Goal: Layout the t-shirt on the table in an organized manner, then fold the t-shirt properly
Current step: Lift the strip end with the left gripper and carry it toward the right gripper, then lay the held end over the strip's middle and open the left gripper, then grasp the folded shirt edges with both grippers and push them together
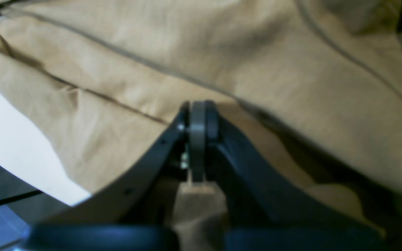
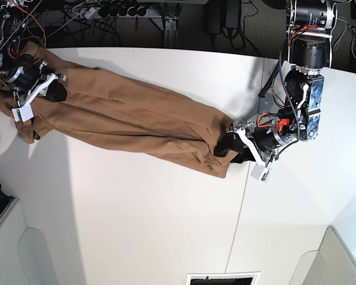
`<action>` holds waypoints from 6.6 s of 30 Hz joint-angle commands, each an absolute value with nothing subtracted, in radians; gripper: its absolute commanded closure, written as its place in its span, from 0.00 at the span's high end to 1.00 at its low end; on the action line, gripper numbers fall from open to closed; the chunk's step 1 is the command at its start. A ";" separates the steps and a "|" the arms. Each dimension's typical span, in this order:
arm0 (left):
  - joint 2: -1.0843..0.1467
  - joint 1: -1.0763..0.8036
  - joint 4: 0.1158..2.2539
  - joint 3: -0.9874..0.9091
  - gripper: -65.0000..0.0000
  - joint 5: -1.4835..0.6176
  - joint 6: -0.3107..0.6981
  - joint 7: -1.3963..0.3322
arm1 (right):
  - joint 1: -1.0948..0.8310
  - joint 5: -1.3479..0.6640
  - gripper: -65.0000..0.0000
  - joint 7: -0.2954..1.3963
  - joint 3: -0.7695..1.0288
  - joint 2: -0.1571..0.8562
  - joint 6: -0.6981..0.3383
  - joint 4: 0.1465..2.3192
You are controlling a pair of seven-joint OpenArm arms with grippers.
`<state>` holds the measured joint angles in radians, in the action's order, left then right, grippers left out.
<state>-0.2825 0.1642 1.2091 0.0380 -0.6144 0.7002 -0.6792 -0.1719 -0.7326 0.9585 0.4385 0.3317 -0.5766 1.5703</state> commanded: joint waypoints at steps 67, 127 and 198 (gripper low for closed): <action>-0.161 0.232 1.624 0.504 0.52 -0.343 0.397 -0.820 | -0.057 -0.741 0.01 0.886 0.453 0.283 -0.586 1.589; -0.073 0.059 1.502 0.265 0.00 -0.209 0.587 -0.547 | -0.058 -0.826 0.62 0.892 0.482 0.196 -0.588 1.377; -0.061 0.091 1.386 0.242 0.00 -0.350 0.625 -0.583 | 0.206 -0.805 0.00 0.893 0.582 0.265 -0.591 1.405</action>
